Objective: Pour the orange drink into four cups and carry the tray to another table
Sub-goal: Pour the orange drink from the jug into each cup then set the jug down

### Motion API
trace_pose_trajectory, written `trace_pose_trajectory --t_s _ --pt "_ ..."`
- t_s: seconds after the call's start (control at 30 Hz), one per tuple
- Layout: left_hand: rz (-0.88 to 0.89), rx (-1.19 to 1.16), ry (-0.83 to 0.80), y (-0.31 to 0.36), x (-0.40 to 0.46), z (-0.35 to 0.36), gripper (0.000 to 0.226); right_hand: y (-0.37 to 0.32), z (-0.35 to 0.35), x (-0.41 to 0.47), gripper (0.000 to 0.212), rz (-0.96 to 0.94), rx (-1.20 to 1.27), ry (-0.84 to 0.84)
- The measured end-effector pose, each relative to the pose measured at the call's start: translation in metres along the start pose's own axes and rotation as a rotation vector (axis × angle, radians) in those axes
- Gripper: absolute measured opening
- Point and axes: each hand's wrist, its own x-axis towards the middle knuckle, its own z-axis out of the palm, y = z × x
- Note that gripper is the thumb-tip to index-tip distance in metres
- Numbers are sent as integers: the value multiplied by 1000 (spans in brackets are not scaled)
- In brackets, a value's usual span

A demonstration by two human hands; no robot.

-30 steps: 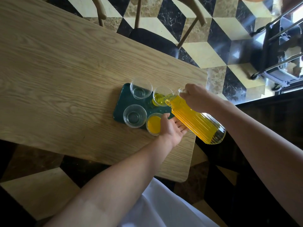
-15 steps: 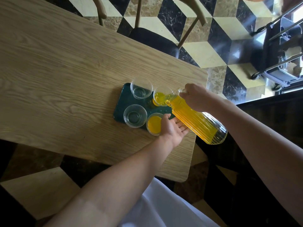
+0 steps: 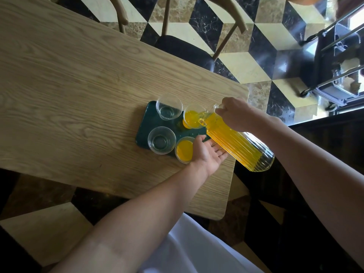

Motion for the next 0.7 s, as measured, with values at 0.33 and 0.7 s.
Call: trace_pose_trajectory --t_s 0.33,0.7 --pt "22 96 -8 3 -12 10 46 2 -19 -11 29 -33 29 72" --pt "98 273 -14 12 -35 24 61 11 -38 -40 34 -93 123 212"
